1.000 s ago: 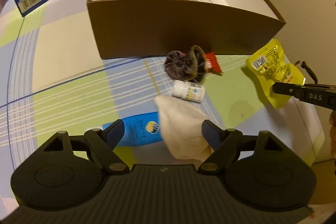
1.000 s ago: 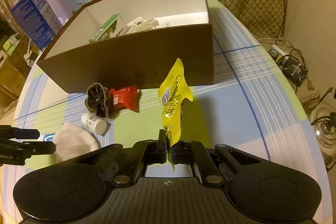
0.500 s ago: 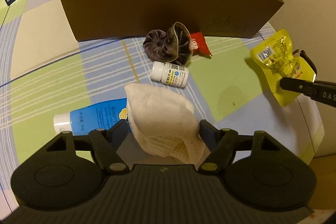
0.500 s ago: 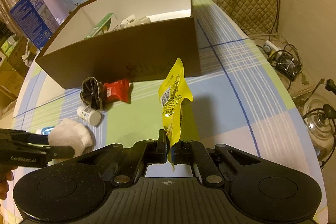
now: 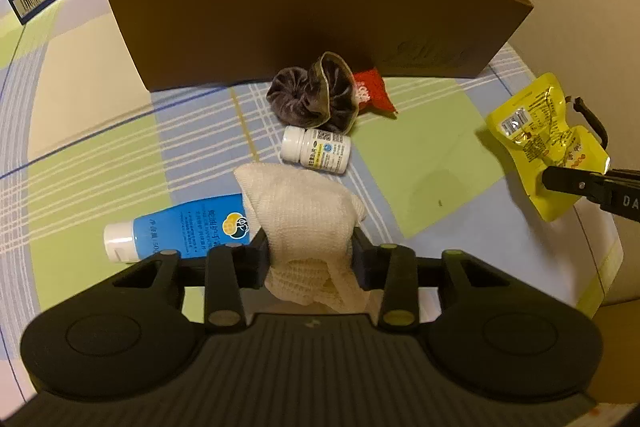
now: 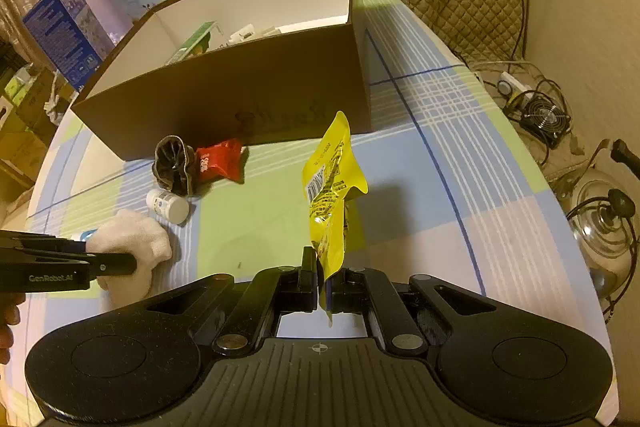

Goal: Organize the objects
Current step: 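Carry the towel and yellow packet over the brown box and lower them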

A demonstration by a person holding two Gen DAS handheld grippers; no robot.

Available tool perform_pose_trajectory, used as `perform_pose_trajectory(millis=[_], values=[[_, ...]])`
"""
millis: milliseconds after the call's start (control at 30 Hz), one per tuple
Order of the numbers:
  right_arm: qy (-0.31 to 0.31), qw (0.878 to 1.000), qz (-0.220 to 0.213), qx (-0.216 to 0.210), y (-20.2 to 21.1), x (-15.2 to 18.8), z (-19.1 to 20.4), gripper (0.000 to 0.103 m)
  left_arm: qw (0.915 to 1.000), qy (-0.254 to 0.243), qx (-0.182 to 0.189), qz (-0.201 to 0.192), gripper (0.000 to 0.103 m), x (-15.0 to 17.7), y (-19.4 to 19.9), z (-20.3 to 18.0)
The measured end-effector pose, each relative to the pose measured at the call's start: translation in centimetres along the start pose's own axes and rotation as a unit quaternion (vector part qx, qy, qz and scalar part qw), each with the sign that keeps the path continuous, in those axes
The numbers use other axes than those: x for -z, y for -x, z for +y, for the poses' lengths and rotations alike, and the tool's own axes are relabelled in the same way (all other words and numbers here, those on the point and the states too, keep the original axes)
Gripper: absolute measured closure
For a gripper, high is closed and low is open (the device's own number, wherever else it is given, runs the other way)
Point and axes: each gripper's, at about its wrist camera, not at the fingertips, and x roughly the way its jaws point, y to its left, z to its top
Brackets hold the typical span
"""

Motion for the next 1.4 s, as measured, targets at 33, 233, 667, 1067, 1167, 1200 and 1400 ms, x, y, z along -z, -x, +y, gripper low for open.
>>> perform_pose_trajectory(millis=[33, 233, 667, 1067, 1167, 1200, 1400], values=[[0.001, 1.000, 0.000, -0.002, 0.1, 0.0, 0.0, 0.103, 1.0000, 0.001, 0.000, -0.004, 0.070, 0.0, 0.3, 0.0], [0.012, 1.000, -0.006, -0.014, 0.8, -0.5, 0.4, 0.103, 0.9993, 0.017, -0.006, -0.031, 0.070, 0.0, 2.7, 0.6], [0.042, 0.998, -0.017, -0.049, 2.0, -2.0, 2.4, 0.103, 0.9935, 0.055, -0.038, -0.093, 0.070, -1.2, 8.1, 3.4], [0.066, 0.994, -0.051, -0.068, 3.6, -5.4, 4.4, 0.103, 0.9899, 0.043, -0.032, -0.132, 0.070, -3.8, 9.9, 2.7], [0.068, 0.993, -0.063, -0.070, 3.9, -6.5, 4.5, 0.103, 0.9889, 0.036, -0.029, -0.141, 0.070, -4.9, 10.1, 2.3], [0.068, 0.993, -0.067, -0.069, 3.9, -6.8, 4.5, 0.103, 0.9887, 0.033, -0.028, -0.144, 0.070, -5.3, 10.1, 2.2], [0.068, 0.992, -0.086, -0.069, 4.0, -9.2, 4.7, 0.103, 0.9876, 0.016, -0.021, -0.155, 0.070, -7.6, 10.1, 1.4]])
